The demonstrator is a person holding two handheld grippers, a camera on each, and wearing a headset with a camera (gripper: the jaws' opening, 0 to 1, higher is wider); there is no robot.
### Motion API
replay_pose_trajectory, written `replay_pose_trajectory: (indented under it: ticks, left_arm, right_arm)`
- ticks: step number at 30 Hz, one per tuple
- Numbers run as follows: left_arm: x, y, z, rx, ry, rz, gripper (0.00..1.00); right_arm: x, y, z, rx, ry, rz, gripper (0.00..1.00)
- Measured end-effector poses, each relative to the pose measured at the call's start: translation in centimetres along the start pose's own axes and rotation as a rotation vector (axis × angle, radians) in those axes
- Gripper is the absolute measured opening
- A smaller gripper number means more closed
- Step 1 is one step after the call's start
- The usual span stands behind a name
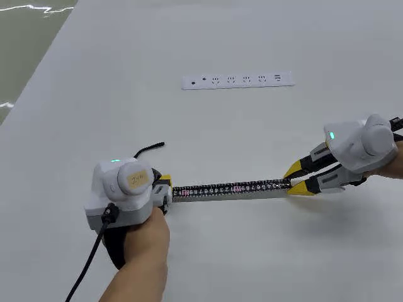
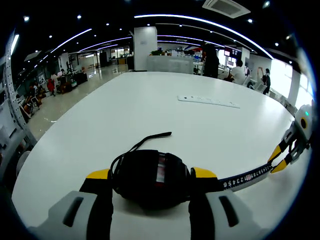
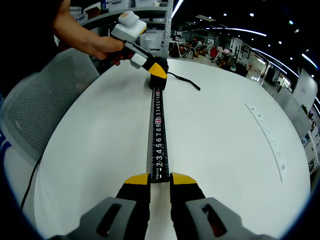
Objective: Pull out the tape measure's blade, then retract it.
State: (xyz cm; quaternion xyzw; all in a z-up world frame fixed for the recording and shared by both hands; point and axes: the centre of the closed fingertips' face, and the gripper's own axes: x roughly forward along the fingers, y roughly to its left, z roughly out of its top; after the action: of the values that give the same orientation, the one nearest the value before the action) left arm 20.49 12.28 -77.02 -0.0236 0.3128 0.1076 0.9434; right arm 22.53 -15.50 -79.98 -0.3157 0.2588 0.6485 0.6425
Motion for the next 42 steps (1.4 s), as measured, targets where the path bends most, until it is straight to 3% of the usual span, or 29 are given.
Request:
replay_pose_trajectory:
  ticks: [17,19,42]
  left_arm:
    - [0.59,0.14,-0.33,-0.012,0.045,0.006,0.58]
    - [-0.06,-0.05,-0.22,-0.017,0.044,0.01,0.58]
    - [0.19,0.12,-0.24,-0.013,0.033,0.012,0.57]
  right_arm:
    - [-0.12,-0.08,0.16,-0.007,-0.001,-0.007,0.14]
    - [-0.06,-0.22,0.05,-0.007,-0.002,-0.008,0.14]
    - [0.08,-0.29,0.57,-0.016,-0.006,-0.016,0.14]
